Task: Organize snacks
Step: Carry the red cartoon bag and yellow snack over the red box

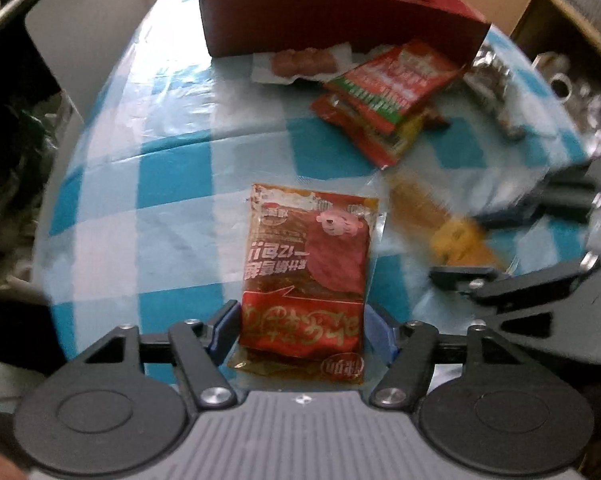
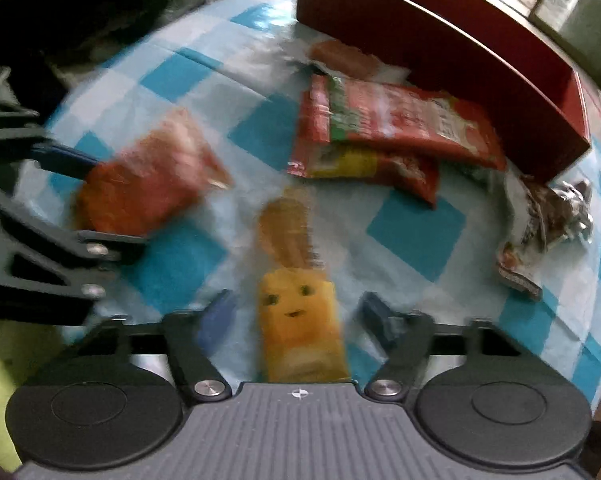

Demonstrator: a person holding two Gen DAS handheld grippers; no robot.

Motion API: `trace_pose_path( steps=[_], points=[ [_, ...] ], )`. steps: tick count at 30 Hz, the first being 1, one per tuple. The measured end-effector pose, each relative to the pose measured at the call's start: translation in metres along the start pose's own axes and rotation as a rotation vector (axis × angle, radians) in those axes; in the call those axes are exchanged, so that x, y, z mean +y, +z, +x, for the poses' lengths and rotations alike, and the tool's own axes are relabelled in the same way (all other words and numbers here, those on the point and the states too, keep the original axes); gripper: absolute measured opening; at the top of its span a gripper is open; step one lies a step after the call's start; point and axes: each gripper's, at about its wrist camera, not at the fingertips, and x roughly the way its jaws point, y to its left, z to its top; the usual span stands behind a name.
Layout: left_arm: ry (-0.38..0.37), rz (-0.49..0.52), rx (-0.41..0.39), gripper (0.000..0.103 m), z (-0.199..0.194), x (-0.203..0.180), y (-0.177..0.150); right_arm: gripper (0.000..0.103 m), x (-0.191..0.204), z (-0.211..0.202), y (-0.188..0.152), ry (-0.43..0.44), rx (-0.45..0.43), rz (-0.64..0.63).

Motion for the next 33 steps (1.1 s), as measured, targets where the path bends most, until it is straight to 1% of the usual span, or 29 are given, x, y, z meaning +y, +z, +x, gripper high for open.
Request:
trace_pose_path(
  steps=[3, 4, 6, 11, 16, 20, 24, 25, 26, 27, 28, 30, 31, 32, 33],
  points=[
    [0.007, 0.006, -0.024, 0.060, -0.005, -0.003, 0.004, 0.044, -0.002, -0.001, 0.004, 0.025, 0.003, 0.027],
    [-0.002, -0.003, -0.026, 0.060, -0.006, -0.003, 0.006, 0.042, -0.003, -0.002, 0.004, 0.032, 0.000, 0.035],
    [-0.042, -0.044, -0.033, 0.060, -0.010, 0.002, 0.011, 0.040, -0.010, -0.003, 0.004, 0.069, -0.006, 0.080],
    [-0.102, -0.081, -0.101, 0.060, -0.026, 0.007, 0.021, 0.038, -0.029, -0.024, -0.002, 0.130, -0.079, 0.209],
    [-0.172, -0.118, -0.144, 0.060, -0.040, 0.012, 0.028, 0.038, -0.044, -0.045, -0.008, 0.192, -0.164, 0.325],
    [-0.195, -0.127, -0.182, 0.060, -0.048, 0.012, 0.037, 0.038, -0.054, -0.059, -0.008, 0.215, -0.221, 0.377],
    [-0.224, -0.148, -0.202, 0.060, -0.053, 0.013, 0.047, 0.038, -0.065, -0.065, -0.006, 0.249, -0.264, 0.426],
    [-0.226, -0.146, -0.209, 0.060, -0.054, 0.012, 0.051, 0.032, -0.068, -0.068, -0.004, 0.261, -0.281, 0.434],
    [-0.224, -0.145, -0.220, 0.060, -0.056, 0.010, 0.056, 0.031, -0.071, -0.069, -0.002, 0.279, -0.295, 0.446],
    [-0.225, -0.148, -0.232, 0.060, -0.057, 0.009, 0.062, 0.028, -0.075, -0.071, 0.001, 0.284, -0.309, 0.458],
    [-0.229, -0.142, -0.245, 0.060, -0.058, 0.007, 0.068, 0.028, -0.077, -0.074, 0.001, 0.276, -0.321, 0.462],
    [-0.208, -0.127, -0.257, 0.060, -0.058, 0.003, 0.078, 0.028, -0.083, -0.073, 0.007, 0.250, -0.327, 0.470],
    [-0.197, -0.133, -0.259, 0.060, -0.057, 0.004, 0.082, 0.028, -0.084, -0.071, 0.008, 0.232, -0.317, 0.467],
    [-0.201, -0.139, -0.260, 0.060, -0.056, 0.006, 0.084, 0.029, -0.082, -0.068, 0.010, 0.204, -0.292, 0.448],
    [-0.210, -0.146, -0.258, 0.060, -0.055, 0.010, 0.083, 0.031, -0.078, -0.064, 0.010, 0.195, -0.268, 0.422]
  ],
)
